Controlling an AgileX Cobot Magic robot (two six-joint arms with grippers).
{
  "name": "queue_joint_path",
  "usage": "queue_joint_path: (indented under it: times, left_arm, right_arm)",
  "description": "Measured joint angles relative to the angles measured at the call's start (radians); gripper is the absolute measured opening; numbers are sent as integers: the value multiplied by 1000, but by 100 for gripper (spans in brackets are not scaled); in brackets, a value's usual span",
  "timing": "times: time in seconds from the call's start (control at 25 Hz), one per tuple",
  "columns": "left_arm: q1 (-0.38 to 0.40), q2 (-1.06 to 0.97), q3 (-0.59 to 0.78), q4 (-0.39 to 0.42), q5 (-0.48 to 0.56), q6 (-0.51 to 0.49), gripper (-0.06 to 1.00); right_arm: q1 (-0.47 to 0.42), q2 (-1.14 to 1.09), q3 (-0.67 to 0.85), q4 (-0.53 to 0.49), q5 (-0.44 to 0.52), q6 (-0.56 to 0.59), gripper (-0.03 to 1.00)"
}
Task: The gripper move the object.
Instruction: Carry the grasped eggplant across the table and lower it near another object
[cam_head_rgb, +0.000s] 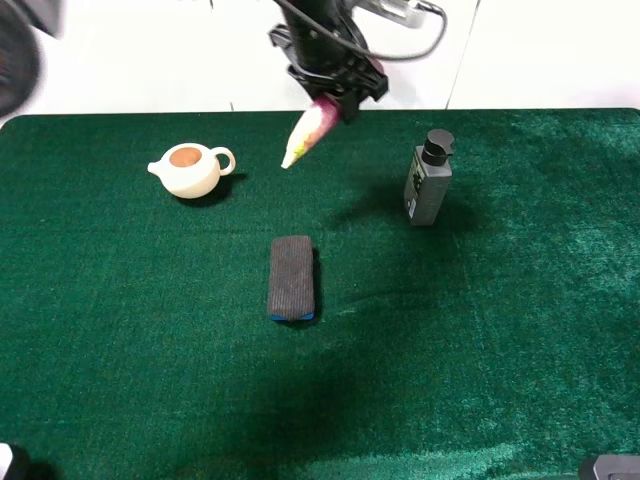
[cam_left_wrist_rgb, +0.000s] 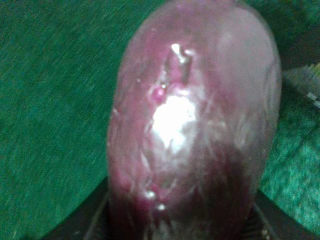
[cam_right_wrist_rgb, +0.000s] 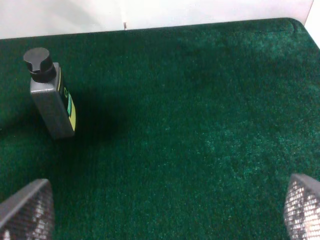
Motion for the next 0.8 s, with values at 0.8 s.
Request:
queue_joint_path:
  times: [0.8]
  left_arm:
    - [-22, 180, -80, -78, -156, 88, 47]
  right_arm:
    - [0, 0, 0, 0, 0, 0, 69]
